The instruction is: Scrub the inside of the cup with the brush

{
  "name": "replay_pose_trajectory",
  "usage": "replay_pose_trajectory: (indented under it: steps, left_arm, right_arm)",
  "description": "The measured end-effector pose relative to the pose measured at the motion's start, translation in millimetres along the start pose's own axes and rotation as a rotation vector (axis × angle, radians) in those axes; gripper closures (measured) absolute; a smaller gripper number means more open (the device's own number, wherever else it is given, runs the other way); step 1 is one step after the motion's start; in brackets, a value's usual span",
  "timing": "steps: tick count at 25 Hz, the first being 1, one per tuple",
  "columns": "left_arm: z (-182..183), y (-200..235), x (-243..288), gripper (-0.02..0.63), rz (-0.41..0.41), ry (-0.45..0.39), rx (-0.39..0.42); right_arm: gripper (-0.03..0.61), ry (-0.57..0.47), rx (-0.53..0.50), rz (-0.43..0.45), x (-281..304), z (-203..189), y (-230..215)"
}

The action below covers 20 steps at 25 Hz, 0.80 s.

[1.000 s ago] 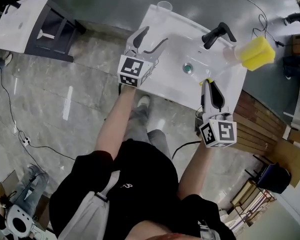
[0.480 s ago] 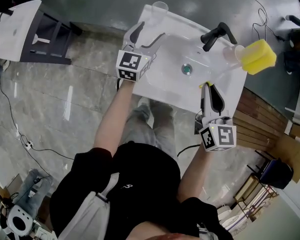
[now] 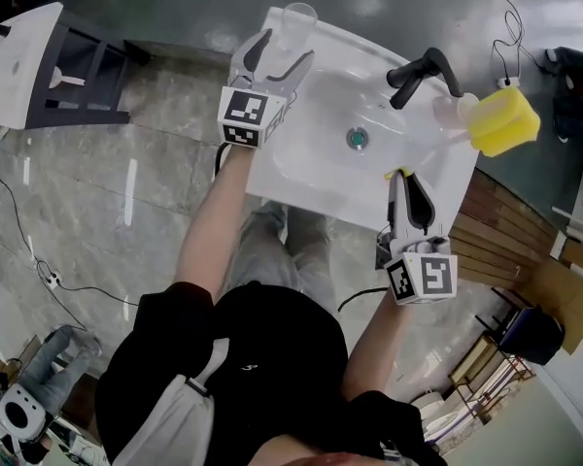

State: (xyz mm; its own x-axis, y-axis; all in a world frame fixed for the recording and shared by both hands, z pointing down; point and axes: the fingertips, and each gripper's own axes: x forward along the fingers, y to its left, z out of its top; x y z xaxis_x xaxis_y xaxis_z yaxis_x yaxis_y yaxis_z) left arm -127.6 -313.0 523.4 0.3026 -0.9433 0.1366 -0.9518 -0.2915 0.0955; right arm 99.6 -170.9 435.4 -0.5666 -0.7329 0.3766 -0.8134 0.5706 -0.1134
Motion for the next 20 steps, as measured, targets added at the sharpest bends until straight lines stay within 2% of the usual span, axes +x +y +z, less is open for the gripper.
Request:
replay_pose_trajectory:
  steps: [20]
  left_arm:
    - [-1.6,12.2,57.9,0.267,-0.002,-0.007,0.070]
  right_arm:
    - [0.528,0.037,0.019,0.041,31.6,-5.4,-35.9]
